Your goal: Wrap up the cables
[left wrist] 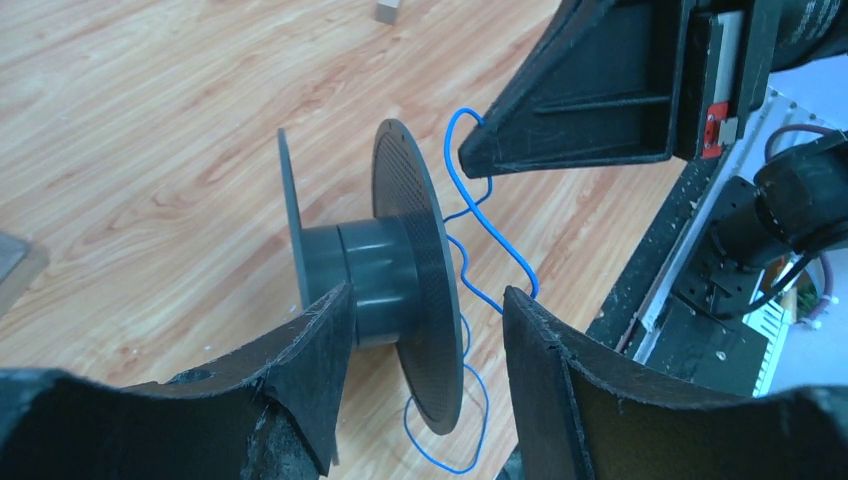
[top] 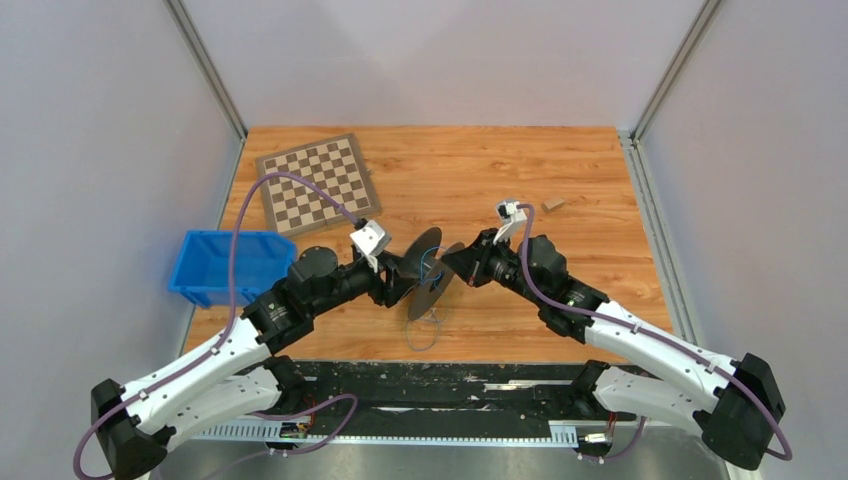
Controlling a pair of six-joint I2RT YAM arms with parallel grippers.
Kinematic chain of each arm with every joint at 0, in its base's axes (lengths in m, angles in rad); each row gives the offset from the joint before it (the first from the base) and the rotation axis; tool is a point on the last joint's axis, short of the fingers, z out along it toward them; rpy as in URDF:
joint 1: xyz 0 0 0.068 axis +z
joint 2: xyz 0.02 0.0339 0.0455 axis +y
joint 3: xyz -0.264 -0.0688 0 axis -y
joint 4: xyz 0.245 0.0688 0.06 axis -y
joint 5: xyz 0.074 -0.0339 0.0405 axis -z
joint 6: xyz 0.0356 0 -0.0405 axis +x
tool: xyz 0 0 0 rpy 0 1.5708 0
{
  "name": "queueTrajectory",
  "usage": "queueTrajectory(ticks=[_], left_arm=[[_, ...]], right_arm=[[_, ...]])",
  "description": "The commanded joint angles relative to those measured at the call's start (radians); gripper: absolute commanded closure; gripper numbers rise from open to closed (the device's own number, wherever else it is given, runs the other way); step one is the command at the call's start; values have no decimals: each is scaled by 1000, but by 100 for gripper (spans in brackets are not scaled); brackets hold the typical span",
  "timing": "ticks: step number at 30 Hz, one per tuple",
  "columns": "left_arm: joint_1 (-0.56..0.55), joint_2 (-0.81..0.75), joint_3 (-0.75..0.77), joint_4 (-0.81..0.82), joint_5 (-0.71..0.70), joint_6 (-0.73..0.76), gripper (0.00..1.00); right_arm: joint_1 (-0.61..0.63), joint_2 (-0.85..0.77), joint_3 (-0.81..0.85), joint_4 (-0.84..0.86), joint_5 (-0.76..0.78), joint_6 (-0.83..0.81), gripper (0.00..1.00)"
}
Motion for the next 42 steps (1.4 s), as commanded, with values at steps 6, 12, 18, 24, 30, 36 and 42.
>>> queueTrajectory(ticks=[6,12,18,24,30,36,42], left_arm=[[3,-2,-51,137,86,-44,40],[2,-47,-66,127,-33,-48,39],[2,-66,-64,65,-87,-17,39],[2,-92,-45,7,-53,-1,41],[2,-100,-53,31,20,-35,42],[3,-53,-44,129,135,-80,49],[3,21,-17,196,164,-127,53]], right_arm=[[-10,-9,-12,68,17,56,100],[-24,0,-23,73,24,62,100],[-38,2,-34,78,23,64,100],[-60,4,-44,79,21,62,100],[-71,2,-45,82,14,68,100],[-71,-6,-41,88,1,80,100],[-72,-14,-48,88,1,83,100]])
